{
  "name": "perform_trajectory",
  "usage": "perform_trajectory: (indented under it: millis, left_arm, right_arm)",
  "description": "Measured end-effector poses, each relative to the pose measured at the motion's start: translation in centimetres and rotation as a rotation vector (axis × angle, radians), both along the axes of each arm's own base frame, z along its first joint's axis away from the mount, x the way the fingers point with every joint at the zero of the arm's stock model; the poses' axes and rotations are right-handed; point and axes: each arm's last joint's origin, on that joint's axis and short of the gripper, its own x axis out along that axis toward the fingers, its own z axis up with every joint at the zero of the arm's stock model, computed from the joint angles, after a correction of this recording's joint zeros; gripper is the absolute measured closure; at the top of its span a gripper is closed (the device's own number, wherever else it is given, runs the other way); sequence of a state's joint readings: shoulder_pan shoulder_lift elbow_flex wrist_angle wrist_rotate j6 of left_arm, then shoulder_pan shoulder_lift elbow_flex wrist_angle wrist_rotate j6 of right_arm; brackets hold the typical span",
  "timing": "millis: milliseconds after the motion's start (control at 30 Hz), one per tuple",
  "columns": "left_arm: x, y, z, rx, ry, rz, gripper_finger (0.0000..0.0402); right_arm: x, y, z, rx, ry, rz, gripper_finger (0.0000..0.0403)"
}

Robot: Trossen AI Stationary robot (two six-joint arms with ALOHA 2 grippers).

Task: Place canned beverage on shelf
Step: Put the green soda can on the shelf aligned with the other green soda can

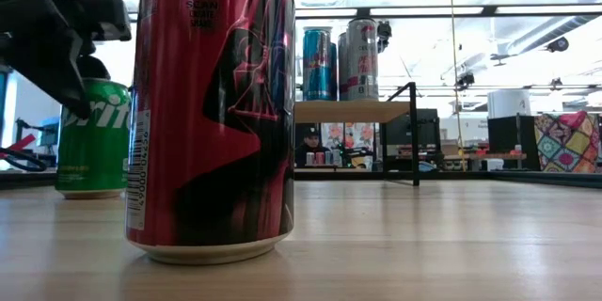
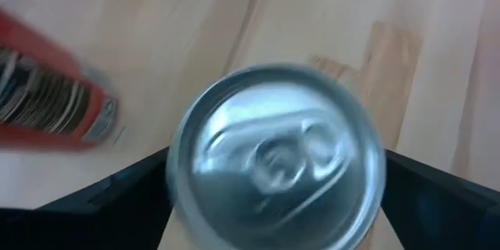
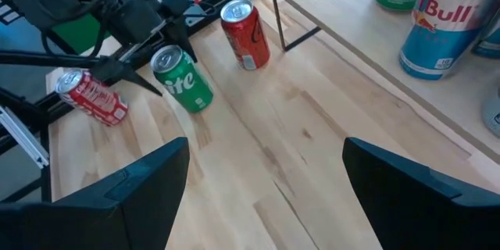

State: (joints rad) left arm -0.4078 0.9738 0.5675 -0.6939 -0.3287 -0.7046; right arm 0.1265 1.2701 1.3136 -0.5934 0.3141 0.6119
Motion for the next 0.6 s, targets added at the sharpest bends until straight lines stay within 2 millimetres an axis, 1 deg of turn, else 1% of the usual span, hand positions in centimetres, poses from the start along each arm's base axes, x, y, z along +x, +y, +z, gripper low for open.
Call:
perform_trajectory:
  millis: [133,233,333,500,533,600]
  left_arm:
    - [1.2,-0.5,-0.2,0.015,-0.019,-0.036,0.002]
    - [1.6,-0.7,-0.6,0.026,0.01,-0.042,0.0025]
    - [1.8,-0.8,-0.9,0.023,0.022,-0.037,0.005]
    - [2.3,-0.8,-0.8,-0.007,-0.008,-0.025,0.0108]
    - [2.4,-0.7,-0.8,-0.012,-0.011,-0.021,0.0114]
    - [2.5,-0.6,-0.6,-0.013,-0.015,-0.012,0.0115]
  right_arm:
    - [0.0,0.0,0.0,-0.004,0.002,0.005,0.0076]
    - [0.0,0.0,0.0,-0.003,0.002,0.008,0.0076]
    - [0.0,0.0,0.0,-0.002,0.004,0.011,0.0076]
    - [0.0,0.0,0.0,-0.004,0.006,0.011,0.0076]
    - [0.0,0.0,0.0,-0.003,0.006,0.011,0.0076]
    - [0.0,0.0,0.0,-0.001,0.006,0.01,0.0076]
